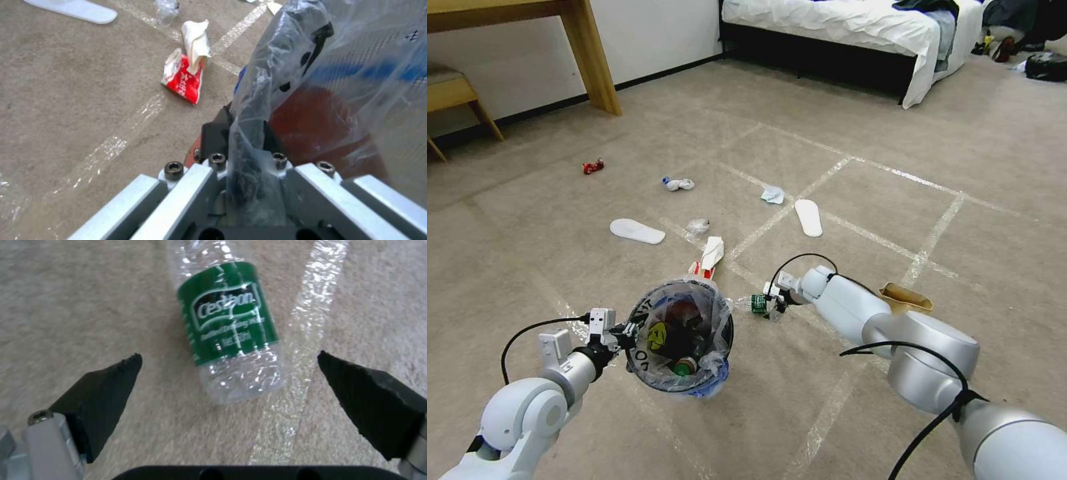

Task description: Pick up the trash bin and place the garbage on the floor into it.

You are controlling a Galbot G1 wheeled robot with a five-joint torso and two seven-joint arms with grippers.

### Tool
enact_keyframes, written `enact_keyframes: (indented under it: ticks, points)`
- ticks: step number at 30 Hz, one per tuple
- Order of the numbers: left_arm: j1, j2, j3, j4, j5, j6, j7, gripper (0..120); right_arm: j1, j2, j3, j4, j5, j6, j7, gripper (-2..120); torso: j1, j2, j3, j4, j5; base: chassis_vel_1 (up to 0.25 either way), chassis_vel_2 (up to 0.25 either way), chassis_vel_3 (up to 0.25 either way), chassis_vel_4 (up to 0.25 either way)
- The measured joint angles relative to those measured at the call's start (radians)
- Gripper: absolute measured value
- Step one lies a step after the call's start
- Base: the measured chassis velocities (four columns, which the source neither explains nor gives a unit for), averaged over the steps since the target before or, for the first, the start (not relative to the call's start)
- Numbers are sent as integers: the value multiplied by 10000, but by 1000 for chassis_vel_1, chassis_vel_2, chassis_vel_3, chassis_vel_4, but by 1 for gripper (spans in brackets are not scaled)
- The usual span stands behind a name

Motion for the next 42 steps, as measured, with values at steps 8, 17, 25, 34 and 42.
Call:
enact_keyframes:
  ticks: [8,17,25,34,42]
  points:
    - [-190,-62,232,181,14,-58,9,1,-58,162,813,-434,-248,-250,1202,100,0,1,-1,-3,-2,0,0,0,0]
    - [-318,0,305,300,6,-63,29,1,-255,204,1152,-394,-248,-597,1426,100,0,1,0,-2,0,0,0,0,0]
    - [-225,26,210,323,-9,-73,44,1,-271,79,736,-9,-175,-880,1111,100,0,0,0,-1,-1,0,0,0,0]
    - [-97,21,131,237,-10,-83,45,1,-386,710,994,-478,-223,-920,1526,100,0,1,0,1,0,0,0,0,0]
    - [-116,-33,206,215,13,-90,40,1,-482,813,1875,-659,-736,-847,2170,100,-1,1,-1,-2,-1,0,0,0,0]
